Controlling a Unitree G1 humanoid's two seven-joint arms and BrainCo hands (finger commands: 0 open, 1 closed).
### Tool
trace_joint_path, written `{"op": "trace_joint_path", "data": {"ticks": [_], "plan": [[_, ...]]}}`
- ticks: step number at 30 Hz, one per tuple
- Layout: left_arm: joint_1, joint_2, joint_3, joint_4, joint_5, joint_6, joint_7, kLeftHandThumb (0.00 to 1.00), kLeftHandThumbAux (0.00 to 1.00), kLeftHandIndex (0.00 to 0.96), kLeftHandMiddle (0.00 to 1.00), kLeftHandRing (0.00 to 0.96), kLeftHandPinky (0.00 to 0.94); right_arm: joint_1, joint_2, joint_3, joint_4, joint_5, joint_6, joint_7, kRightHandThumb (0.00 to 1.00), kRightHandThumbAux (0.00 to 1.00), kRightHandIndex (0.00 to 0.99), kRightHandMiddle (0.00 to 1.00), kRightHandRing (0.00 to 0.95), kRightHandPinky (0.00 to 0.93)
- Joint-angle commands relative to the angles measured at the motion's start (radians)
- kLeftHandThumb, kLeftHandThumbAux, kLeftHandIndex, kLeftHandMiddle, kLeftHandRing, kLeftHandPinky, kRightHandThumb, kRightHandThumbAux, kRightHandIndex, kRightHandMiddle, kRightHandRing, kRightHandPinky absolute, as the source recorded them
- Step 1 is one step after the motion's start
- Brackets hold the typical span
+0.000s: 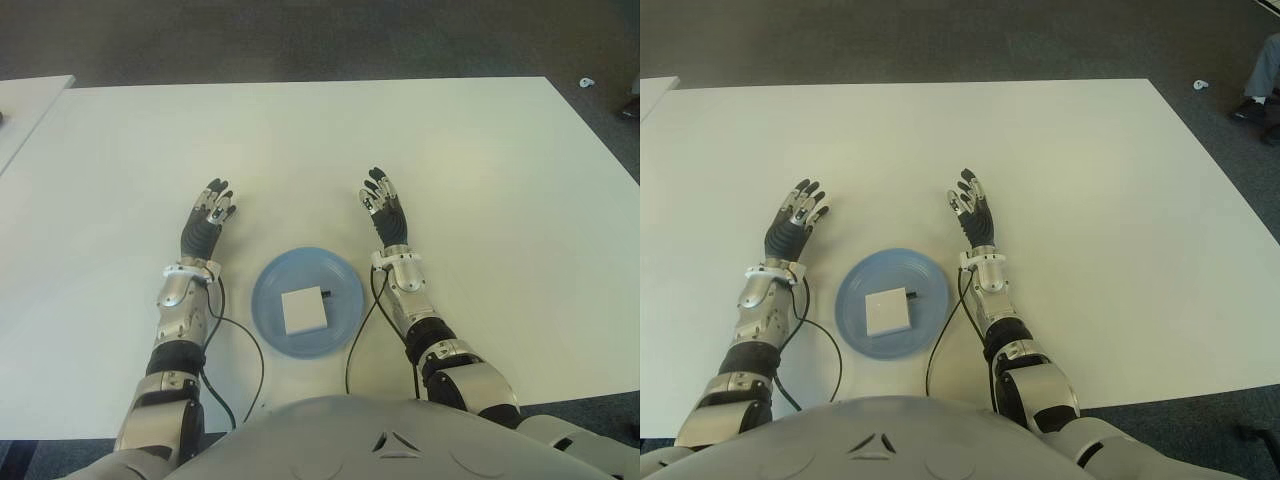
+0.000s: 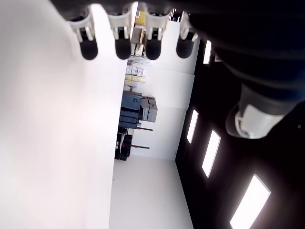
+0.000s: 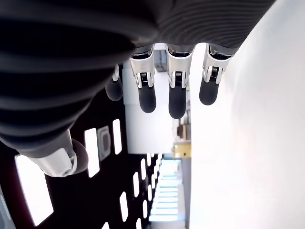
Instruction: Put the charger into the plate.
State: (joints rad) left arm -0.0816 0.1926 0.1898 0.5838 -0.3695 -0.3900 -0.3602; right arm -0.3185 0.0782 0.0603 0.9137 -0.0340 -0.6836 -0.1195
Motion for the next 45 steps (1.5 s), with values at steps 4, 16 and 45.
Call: {"op": "trace_joint_path", "data": {"ticks": [4, 16, 45], "plan": [[0.033, 0.018, -0.015, -0.024, 0.041, 0.026, -0.063, 0.023, 0.488, 0.0, 0.0, 0.0, 0.0, 0.111, 0.058, -0.012, 0.028, 0.01, 0.044, -0.019, 0.004, 0.501, 0.0, 0.034, 0.034, 0.038], [0.052, 0.012, -0.035, -0.001, 0.119, -0.035, -0.082, 0.023, 0.472, 0.0, 0.0, 0.0, 0.0, 0.133, 0.064, -0.018, -0.023, 0.009, 0.079, -0.067, 0.051, 0.554, 0.0, 0.0, 0.0, 0.0], [0.028, 0.004, -0.051, 0.185, 0.258, -0.317, -0.017, 0.013, 0.539, 0.0, 0.0, 0.0, 0.0, 0.177, 0.051, 0.017, -0.093, -0.015, 0.132, -0.116, 0.061, 0.571, 0.0, 0.0, 0.0, 0.0]]}}
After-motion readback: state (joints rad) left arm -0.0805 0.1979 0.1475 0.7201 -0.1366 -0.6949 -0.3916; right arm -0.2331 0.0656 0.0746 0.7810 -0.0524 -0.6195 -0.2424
